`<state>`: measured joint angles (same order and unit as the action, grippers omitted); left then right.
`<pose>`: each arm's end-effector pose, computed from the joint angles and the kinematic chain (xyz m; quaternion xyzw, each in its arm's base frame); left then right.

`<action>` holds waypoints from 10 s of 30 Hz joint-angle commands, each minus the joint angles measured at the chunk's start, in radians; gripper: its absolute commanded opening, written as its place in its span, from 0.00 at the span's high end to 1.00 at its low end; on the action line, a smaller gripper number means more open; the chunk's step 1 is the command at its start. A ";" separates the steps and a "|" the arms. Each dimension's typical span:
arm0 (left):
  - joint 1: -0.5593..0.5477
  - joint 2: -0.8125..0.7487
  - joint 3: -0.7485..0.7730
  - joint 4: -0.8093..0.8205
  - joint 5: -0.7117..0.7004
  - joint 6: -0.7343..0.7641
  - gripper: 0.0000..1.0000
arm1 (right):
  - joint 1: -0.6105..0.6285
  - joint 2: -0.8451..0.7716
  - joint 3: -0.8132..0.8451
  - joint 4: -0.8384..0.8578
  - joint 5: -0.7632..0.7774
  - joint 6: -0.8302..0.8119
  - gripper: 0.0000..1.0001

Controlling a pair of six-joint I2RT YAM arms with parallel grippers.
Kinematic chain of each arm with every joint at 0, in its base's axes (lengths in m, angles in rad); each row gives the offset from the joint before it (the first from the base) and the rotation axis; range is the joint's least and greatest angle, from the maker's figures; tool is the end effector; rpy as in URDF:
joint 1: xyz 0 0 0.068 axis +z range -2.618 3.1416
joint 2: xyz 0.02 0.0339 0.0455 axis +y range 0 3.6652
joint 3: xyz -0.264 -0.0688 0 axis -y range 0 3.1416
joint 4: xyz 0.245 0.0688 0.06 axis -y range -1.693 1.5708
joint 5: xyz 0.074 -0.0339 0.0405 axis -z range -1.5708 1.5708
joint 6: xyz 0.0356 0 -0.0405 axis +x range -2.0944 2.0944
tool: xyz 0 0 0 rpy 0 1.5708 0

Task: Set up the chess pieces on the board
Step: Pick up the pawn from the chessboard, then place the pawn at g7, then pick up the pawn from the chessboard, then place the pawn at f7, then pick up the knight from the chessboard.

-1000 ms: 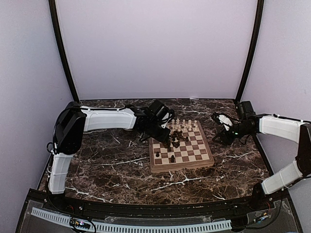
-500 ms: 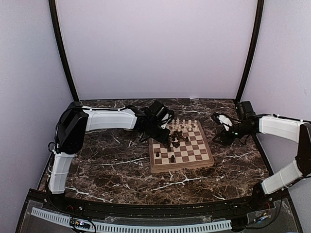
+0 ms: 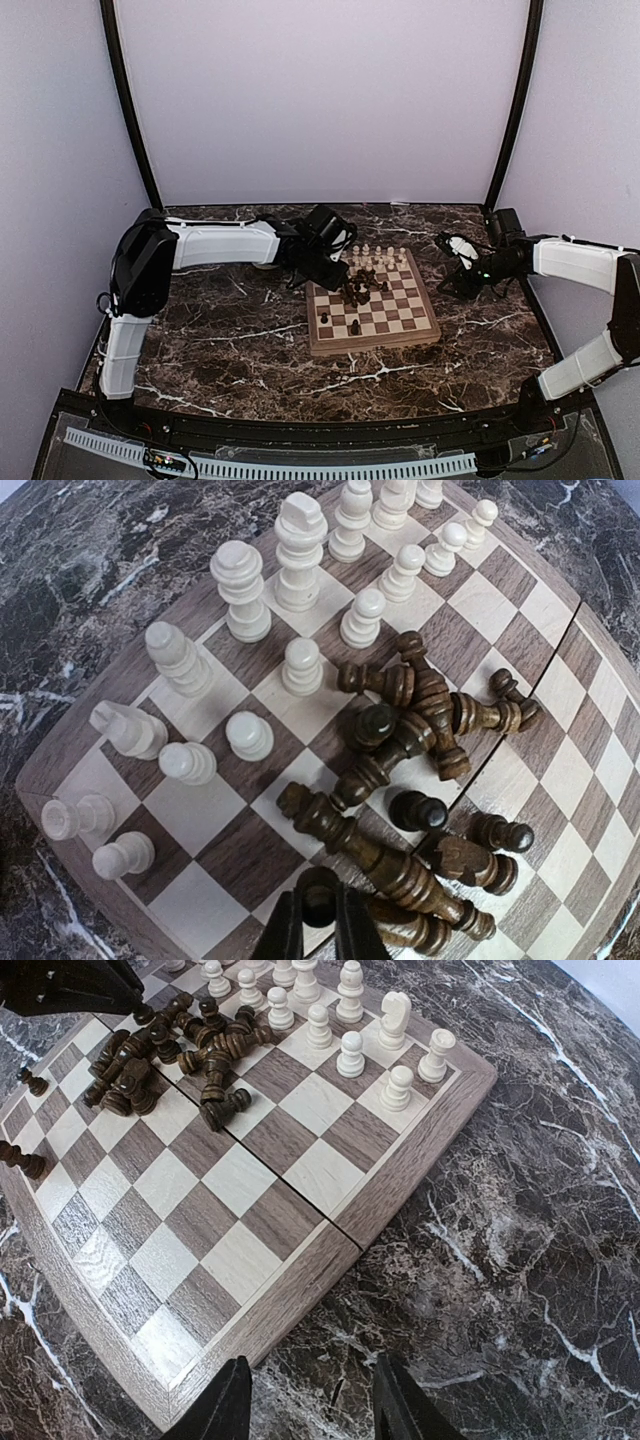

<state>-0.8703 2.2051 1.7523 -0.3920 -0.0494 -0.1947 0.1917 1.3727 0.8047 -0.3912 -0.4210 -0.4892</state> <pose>0.3209 -0.3779 0.1910 0.3014 0.8846 -0.1603 0.3175 0.2603 0.0653 0.2039 -0.3707 0.8580 0.1534 0.3207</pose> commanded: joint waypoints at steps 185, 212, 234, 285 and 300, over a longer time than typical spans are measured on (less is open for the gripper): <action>0.286 -0.505 -0.384 0.265 0.339 -0.103 0.55 | 0.603 0.621 0.713 -0.419 0.092 -0.126 0.94; 0.286 -0.499 -0.382 0.265 0.347 -0.103 0.55 | 0.529 0.531 0.723 -0.356 0.167 0.002 0.74; 0.284 -0.494 -0.382 0.262 0.346 -0.103 0.55 | 0.528 0.617 0.680 -0.288 0.281 0.077 0.70; 0.281 -0.467 -0.476 0.520 0.656 -0.179 0.59 | 0.448 0.469 0.762 -0.471 -0.127 0.013 0.88; 0.186 -0.475 -0.568 0.574 0.615 -0.547 0.59 | 0.469 0.201 0.507 -0.227 0.221 -0.008 0.89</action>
<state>-0.6750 1.7145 1.1645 0.1593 0.5846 -0.5114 0.6426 1.6817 1.4006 -0.7742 -0.4408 -0.4725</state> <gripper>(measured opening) 0.420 0.156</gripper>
